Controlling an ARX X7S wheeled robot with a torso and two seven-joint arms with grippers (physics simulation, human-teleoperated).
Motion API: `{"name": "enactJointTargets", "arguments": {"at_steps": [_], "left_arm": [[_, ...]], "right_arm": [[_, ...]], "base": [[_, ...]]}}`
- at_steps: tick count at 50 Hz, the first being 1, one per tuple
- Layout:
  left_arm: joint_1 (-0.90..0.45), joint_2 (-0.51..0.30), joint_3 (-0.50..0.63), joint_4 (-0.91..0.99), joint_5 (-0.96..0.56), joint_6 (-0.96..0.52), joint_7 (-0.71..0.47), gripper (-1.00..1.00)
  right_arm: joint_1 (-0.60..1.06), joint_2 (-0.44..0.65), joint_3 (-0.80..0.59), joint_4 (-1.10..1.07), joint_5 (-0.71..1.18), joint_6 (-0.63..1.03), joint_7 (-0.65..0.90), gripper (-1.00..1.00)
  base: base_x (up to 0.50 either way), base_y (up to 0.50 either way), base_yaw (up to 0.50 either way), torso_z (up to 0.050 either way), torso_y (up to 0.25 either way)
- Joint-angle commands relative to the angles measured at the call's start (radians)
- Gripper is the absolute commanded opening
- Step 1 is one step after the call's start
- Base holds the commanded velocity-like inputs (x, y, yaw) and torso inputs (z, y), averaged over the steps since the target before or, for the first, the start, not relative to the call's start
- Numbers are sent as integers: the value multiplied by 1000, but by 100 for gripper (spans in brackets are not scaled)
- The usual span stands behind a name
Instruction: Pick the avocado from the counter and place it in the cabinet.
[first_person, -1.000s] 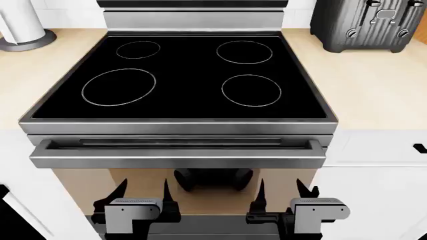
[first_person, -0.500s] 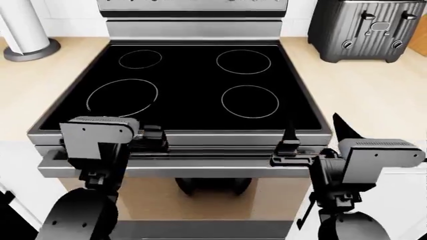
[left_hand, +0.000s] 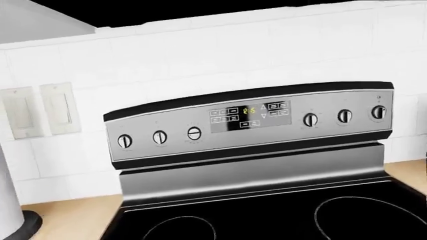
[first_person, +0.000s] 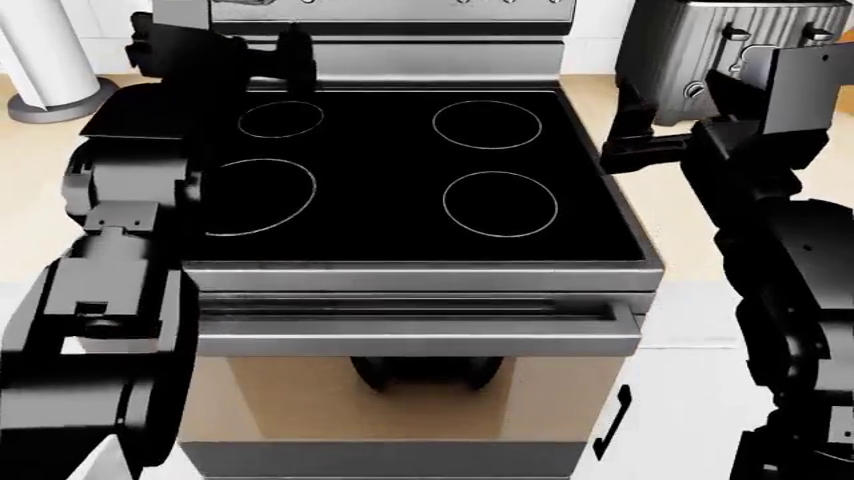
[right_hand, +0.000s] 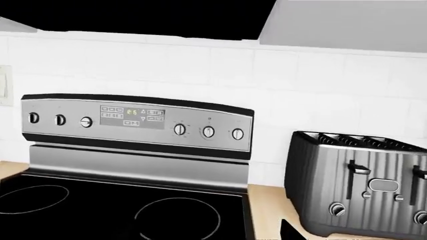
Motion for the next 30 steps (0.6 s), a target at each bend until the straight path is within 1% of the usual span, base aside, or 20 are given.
{"name": "enactJointTargets", "arguments": {"at_steps": [1, 6, 11, 18, 21, 25, 30], "left_arm": [[-159, -1, 71, -338, 78, 65, -75, 100], [-158, -8, 124, -338, 70, 73, -113, 100], [-152, -16, 155, -338, 62, 70, -133, 100], [-154, -24, 190, -338, 59, 85, -136, 100], [-159, -29, 201, -338, 57, 96, -136, 100], [-159, -34, 197, -338, 50, 98, -141, 100], [-158, -40, 195, -338, 50, 99, -141, 100]], "right_arm": [[171, 65, -45, 183, 1, 76, -64, 100], [231, 122, -105, 214, -12, 165, -103, 100], [288, 149, -139, 214, -15, 199, -130, 100], [283, 155, -149, 198, -12, 211, -137, 100], [240, 178, -167, 155, 0, 262, -155, 100], [259, 160, -180, 193, -4, 243, -157, 100], [275, 111, -197, 231, -2, 198, -159, 100]], "base": [[4, 125, 0, 0, 0], [0, 500, 0, 0, 0], [0, 500, 0, 0, 0], [0, 500, 0, 0, 0], [62, 497, 0, 0, 0], [117, 487, 0, 0, 0], [257, 427, 0, 0, 0]]}}
